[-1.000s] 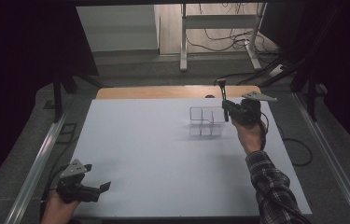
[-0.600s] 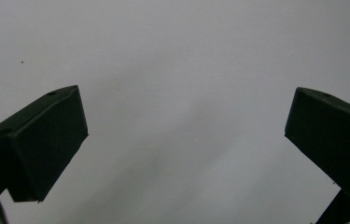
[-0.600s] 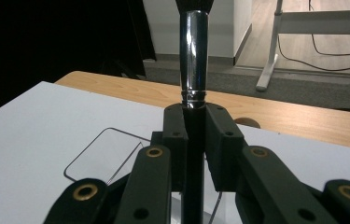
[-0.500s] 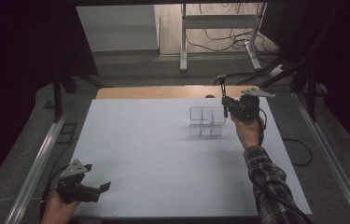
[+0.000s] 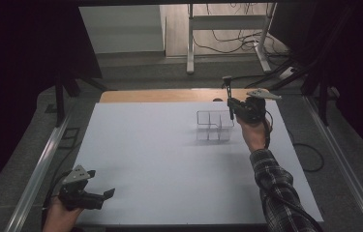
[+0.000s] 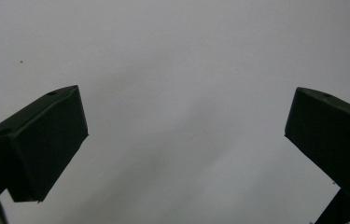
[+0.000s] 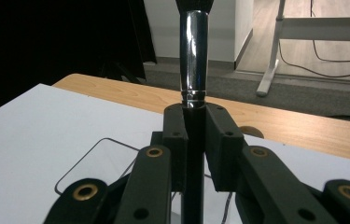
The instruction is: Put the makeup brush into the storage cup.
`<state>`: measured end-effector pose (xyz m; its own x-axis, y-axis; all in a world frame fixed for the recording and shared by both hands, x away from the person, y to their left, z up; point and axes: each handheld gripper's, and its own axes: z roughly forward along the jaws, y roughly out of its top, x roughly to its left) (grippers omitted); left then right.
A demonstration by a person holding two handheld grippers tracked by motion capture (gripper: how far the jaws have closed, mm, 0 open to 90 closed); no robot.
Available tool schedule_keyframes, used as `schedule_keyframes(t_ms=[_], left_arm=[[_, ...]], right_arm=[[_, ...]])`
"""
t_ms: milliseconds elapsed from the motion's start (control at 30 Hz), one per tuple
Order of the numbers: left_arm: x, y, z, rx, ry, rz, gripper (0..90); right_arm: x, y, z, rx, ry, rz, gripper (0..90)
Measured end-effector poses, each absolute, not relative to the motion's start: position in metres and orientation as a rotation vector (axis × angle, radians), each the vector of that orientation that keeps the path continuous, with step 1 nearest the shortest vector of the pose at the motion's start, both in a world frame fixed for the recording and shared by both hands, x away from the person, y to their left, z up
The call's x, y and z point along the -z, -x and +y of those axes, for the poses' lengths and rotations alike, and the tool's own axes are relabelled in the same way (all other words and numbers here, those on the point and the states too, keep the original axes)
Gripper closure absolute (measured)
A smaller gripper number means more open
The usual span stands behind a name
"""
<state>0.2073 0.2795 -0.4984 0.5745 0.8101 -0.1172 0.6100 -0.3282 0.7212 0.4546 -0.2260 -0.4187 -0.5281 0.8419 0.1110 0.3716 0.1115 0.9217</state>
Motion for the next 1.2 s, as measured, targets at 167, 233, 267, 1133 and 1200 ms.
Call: schedule_keyframes(t_ms=[167, 233, 267, 1133, 1200], left_arm=[[0.498, -0.207, 0.279, -0.34, -2.058, 1.129, 0.0], [0.498, -0.207, 0.279, -0.34, -2.059, 1.129, 0.0], [0.498, -0.207, 0.279, -0.34, -2.059, 1.128, 0.0], [0.499, -0.207, 0.279, -0.332, -2.066, 1.125, 0.0], [0.499, -0.207, 0.279, -0.331, -2.067, 1.124, 0.0]], right_arm=[[0.419, -0.456, -0.224, -1.403, -1.17, 1.953, 78.8], [0.42, -0.456, -0.223, -1.402, -1.166, 1.949, 78.7], [0.42, -0.456, -0.223, -1.403, -1.166, 1.948, 78.8], [0.447, -0.454, -0.219, -1.347, -1.175, 1.988, 78.7], [0.448, -0.454, -0.219, -1.344, -1.173, 1.99, 78.7]])
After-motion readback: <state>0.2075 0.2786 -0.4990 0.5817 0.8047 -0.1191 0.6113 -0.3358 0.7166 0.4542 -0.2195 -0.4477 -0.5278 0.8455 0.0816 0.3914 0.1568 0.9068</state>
